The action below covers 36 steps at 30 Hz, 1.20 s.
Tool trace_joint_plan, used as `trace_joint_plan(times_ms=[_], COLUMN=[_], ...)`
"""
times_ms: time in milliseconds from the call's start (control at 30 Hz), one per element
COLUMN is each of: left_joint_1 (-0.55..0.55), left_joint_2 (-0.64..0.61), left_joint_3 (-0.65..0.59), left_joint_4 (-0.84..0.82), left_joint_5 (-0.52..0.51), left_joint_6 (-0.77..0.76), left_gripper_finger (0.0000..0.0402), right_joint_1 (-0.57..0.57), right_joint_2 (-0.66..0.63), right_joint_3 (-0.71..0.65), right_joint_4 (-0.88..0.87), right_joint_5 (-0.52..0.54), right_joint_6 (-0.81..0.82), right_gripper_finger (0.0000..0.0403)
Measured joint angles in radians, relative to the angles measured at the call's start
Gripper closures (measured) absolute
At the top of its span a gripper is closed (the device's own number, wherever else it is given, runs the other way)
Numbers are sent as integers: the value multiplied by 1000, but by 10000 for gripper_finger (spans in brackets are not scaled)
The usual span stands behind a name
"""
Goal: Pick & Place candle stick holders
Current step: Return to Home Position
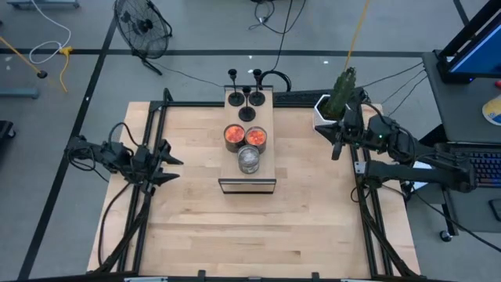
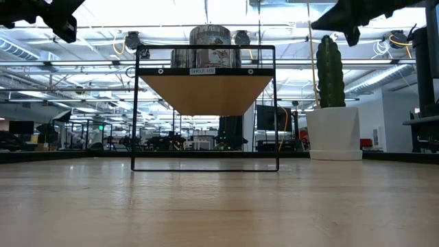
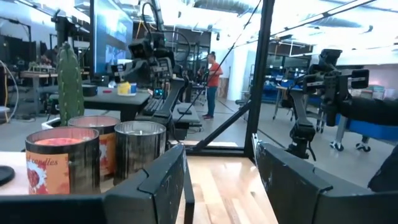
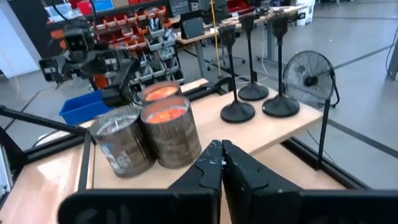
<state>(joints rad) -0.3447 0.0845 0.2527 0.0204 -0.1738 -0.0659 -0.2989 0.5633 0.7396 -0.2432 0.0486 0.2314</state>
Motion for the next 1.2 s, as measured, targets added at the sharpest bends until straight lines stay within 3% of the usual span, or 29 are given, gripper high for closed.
trace_joint_plan(times_ms=[233,400,867,1200], left_joint_1=[0,0,0,0], left_joint_2=[0,0,0,0], left_joint_3=[-32,-108,-152,-152], left_joint_4=[17,127,187,191], left_joint_5=[16,16,17,18], left_joint_6=[8,5,46,76], left_gripper_finger=[199,199,199,199], right_joint_1=[0,0,0,0], right_joint_2=[-15,-20,-23,-103], right_joint_3=[-53,-99,-236,-238], right_joint_4=[0,0,49,41], right_joint_5=[0,0,-3,-206], right_joint_6=[-5,4,329,217], right_gripper_finger=[403,403,403,403])
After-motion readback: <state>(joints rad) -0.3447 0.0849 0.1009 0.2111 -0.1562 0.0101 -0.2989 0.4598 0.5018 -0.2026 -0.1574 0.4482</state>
